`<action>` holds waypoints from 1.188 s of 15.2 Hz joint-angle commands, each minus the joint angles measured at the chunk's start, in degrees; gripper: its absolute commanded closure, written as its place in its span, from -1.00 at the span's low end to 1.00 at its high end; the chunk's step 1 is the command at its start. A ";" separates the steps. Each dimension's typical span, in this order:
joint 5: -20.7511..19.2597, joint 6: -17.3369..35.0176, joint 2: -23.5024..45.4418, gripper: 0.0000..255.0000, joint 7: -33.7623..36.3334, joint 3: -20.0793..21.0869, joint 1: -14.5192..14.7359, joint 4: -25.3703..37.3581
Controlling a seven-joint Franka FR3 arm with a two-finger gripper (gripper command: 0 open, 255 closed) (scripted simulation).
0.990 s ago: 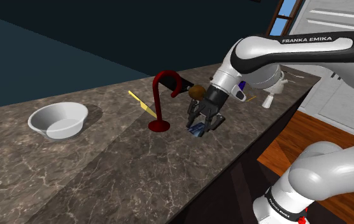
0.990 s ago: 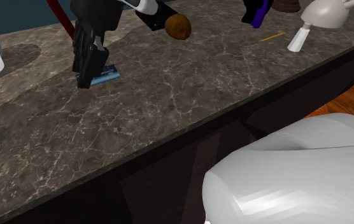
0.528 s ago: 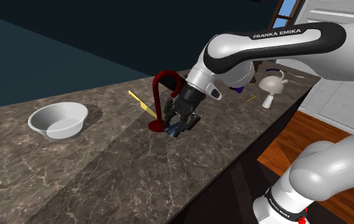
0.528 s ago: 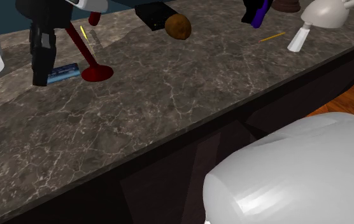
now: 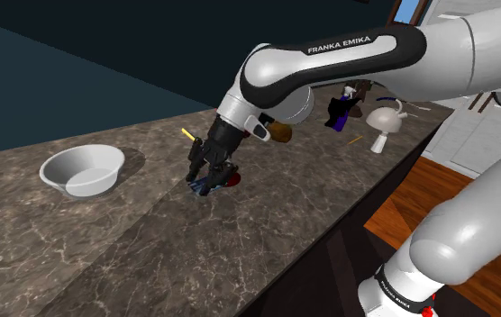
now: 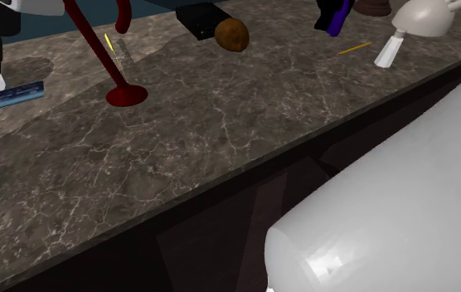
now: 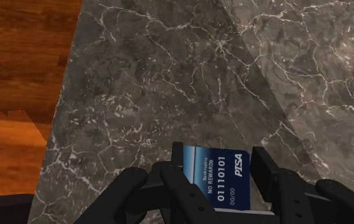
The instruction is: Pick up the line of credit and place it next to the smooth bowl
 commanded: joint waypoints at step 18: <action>-33.16 -0.36 44.91 1.00 29.21 -1.50 20.76 52.30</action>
